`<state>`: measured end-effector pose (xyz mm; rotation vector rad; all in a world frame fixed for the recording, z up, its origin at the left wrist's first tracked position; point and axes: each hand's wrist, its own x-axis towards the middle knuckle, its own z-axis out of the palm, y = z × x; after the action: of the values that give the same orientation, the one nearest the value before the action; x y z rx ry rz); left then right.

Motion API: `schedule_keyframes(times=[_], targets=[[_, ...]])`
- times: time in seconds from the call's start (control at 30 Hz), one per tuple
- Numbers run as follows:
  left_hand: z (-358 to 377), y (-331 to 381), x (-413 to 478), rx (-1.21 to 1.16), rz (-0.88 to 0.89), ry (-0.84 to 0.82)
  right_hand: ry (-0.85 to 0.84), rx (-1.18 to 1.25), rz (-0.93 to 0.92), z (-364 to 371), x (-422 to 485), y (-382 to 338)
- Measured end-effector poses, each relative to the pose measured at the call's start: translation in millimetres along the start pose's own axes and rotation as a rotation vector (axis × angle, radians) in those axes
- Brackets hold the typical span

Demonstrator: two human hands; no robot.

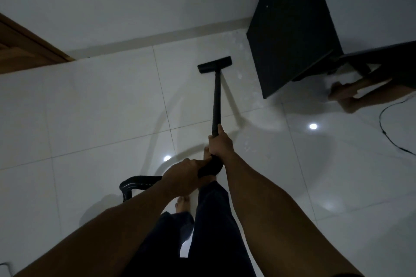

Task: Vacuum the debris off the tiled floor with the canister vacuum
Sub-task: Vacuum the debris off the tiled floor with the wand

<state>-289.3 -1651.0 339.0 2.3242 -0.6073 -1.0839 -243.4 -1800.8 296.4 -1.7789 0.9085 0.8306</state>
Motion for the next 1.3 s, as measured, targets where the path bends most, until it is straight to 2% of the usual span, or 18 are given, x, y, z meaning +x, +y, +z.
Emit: schedule_keyframes(times=[0.37, 0.53, 0.7, 1.03, 1.3], targets=[[-41.0, 18.5, 45.5, 0.018, -0.101, -0.100, 0.022, 0.068, 0.058, -41.2, 21.0, -32.8], [-50.5, 22.2, 76.0, -0.007, -0.125, -0.067, 0.002, 0.022, 0.018, -59.2, 43.5, -53.4], [-67.7, 18.5, 93.9, 0.008, -0.152, -0.032, 0.058, 0.080, 0.049, -59.4, 69.4, -68.8], [-89.8, 35.9, 134.6, -0.055, -0.131, 0.055, -0.001, -0.025, -0.019, -82.2, 115.6, -103.8], [-120.8, 17.2, 133.5, -0.042, -0.208, 0.112, -0.053, 0.058, 0.025, -56.2, 143.5, -128.6]])
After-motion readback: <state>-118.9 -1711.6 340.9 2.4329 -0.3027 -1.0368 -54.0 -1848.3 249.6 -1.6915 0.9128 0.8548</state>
